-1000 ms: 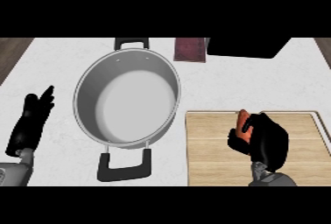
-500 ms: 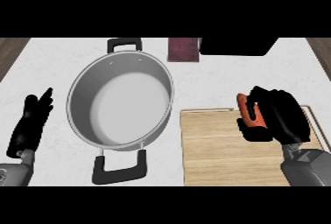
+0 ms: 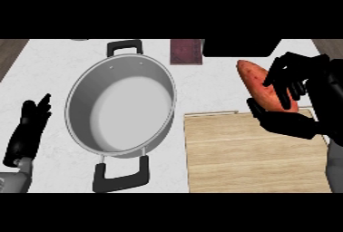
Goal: Pick the sweet potato from the tray and place it in the pot
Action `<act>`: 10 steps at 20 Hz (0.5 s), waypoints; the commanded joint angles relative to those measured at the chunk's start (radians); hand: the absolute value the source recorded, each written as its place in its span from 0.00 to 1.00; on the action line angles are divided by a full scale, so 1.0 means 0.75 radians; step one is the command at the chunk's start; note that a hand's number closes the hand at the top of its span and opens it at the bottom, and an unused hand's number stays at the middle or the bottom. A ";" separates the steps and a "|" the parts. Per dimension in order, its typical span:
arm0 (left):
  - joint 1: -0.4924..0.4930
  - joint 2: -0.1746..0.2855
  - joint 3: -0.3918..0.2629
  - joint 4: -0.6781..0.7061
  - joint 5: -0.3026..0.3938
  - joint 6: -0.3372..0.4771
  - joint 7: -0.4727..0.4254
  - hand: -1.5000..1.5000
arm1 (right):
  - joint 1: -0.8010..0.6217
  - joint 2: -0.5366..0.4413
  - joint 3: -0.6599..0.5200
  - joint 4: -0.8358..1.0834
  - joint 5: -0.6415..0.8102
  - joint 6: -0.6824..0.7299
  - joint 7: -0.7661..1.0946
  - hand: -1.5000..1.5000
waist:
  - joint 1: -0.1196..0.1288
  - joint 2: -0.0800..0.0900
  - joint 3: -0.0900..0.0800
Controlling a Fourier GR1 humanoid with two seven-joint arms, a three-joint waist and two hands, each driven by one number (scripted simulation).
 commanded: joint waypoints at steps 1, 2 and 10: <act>-0.041 -0.024 0.018 0.046 -0.005 -0.010 -0.011 0.50 | -0.204 0.021 -0.069 -0.026 -0.084 0.059 0.019 1.00 | 0.002 0.005 -0.001; 0.008 -0.031 0.016 0.045 -0.016 -0.015 -0.063 0.50 | -0.229 0.026 -0.056 -0.123 -0.099 0.136 0.141 1.00 | -0.001 0.002 -0.001; 0.028 -0.006 0.059 0.000 -0.023 -0.056 -0.046 0.50 | -0.638 0.210 0.088 0.053 -0.153 0.331 0.502 1.00 | 0.012 0.003 -0.002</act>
